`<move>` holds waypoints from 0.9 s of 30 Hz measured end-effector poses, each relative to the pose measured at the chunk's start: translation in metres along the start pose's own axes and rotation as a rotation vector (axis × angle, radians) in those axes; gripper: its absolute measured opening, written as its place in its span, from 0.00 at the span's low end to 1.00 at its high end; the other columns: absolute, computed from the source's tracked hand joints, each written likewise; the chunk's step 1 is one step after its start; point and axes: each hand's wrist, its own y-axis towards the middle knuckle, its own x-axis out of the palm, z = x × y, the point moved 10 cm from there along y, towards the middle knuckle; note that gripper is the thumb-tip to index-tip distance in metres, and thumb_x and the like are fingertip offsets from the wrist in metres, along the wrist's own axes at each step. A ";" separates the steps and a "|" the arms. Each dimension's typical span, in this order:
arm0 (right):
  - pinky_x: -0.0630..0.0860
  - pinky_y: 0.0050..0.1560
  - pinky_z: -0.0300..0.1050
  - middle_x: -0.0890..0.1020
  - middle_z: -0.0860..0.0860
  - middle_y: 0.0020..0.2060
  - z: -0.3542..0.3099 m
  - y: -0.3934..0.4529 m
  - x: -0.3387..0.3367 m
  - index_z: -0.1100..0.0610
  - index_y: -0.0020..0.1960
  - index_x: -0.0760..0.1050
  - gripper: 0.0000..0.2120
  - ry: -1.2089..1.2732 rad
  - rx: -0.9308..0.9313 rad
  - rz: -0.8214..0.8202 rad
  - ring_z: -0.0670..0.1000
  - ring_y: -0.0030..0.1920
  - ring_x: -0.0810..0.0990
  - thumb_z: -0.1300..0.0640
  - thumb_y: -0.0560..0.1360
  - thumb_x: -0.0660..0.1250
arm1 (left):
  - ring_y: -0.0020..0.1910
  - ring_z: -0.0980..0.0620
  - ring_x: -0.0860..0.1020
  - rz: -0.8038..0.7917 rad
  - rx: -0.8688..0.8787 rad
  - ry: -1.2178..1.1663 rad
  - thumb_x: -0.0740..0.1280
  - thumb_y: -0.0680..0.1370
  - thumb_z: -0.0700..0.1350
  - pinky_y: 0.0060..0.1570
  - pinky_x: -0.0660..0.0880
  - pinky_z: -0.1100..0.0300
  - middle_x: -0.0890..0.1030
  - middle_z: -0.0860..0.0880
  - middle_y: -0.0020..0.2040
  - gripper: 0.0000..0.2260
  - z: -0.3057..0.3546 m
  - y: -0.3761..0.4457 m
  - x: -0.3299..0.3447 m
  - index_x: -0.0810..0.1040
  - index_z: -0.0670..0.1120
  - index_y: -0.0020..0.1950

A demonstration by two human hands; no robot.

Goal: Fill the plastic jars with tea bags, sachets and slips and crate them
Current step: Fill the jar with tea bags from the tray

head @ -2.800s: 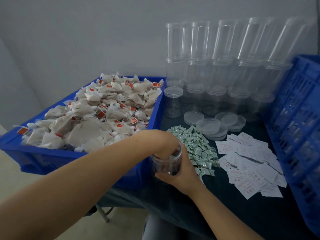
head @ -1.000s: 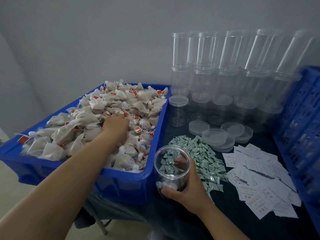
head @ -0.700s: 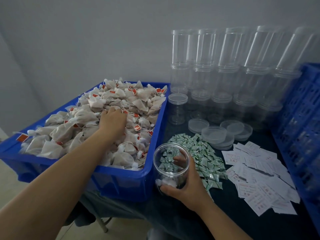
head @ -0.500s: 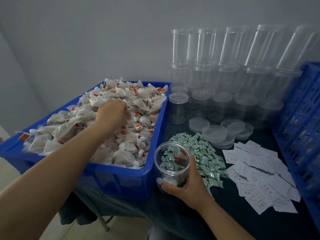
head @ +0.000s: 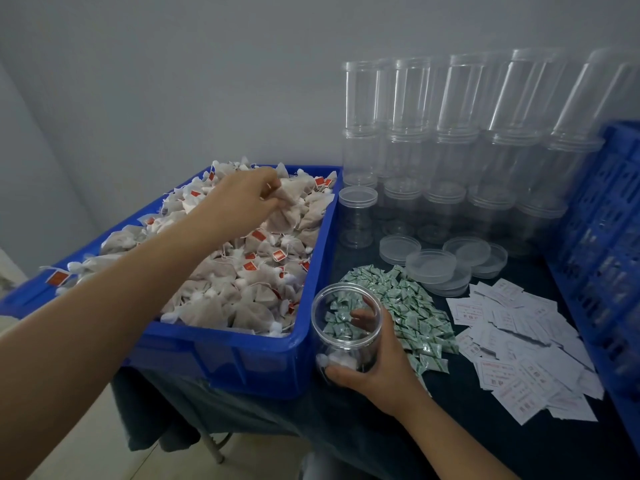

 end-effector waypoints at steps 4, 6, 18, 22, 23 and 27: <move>0.73 0.56 0.27 0.71 0.28 0.61 0.001 0.000 0.000 0.25 0.68 0.59 0.46 -0.006 -0.005 0.001 0.34 0.65 0.72 0.40 0.60 0.84 | 0.49 0.48 0.80 0.007 0.045 -0.152 0.69 0.76 0.42 0.55 0.76 0.50 0.82 0.45 0.49 0.04 0.032 -0.010 -0.004 0.74 0.47 0.46; 0.74 0.56 0.28 0.71 0.28 0.61 0.002 0.000 0.000 0.25 0.68 0.59 0.47 -0.001 -0.005 0.002 0.34 0.65 0.72 0.40 0.60 0.84 | 0.49 0.50 0.81 0.000 0.057 -0.218 0.70 0.75 0.42 0.55 0.77 0.52 0.83 0.47 0.47 0.04 0.043 -0.013 -0.002 0.75 0.47 0.45; 0.76 0.57 0.33 0.72 0.32 0.63 0.005 0.002 0.000 0.28 0.71 0.58 0.48 0.016 -0.015 -0.006 0.37 0.66 0.74 0.42 0.60 0.84 | 0.40 0.56 0.83 -0.321 0.004 -0.596 0.68 0.76 0.39 0.38 0.79 0.65 0.85 0.49 0.41 0.05 0.080 -0.041 0.054 0.75 0.48 0.44; 0.78 0.60 0.40 0.74 0.38 0.66 0.002 0.002 0.001 0.34 0.73 0.58 0.49 0.024 -0.036 -0.004 0.42 0.67 0.76 0.47 0.62 0.84 | 0.40 0.56 0.83 -0.407 0.008 -0.503 0.69 0.75 0.41 0.43 0.81 0.60 0.84 0.50 0.41 0.05 0.076 -0.054 0.079 0.75 0.48 0.45; 0.78 0.62 0.45 0.75 0.41 0.68 0.001 0.003 0.002 0.38 0.74 0.59 0.48 0.030 -0.048 -0.009 0.46 0.67 0.76 0.49 0.64 0.84 | 0.40 0.55 0.83 -0.421 0.003 -0.483 0.70 0.75 0.41 0.44 0.81 0.59 0.85 0.50 0.41 0.04 0.075 -0.057 0.084 0.75 0.48 0.45; 0.76 0.66 0.47 0.74 0.44 0.70 -0.006 0.004 0.002 0.40 0.75 0.61 0.46 0.040 -0.097 -0.015 0.48 0.69 0.75 0.57 0.66 0.83 | 0.42 0.55 0.82 -0.461 0.062 -0.331 0.70 0.75 0.43 0.47 0.80 0.55 0.84 0.51 0.41 0.05 0.076 -0.069 0.099 0.75 0.50 0.44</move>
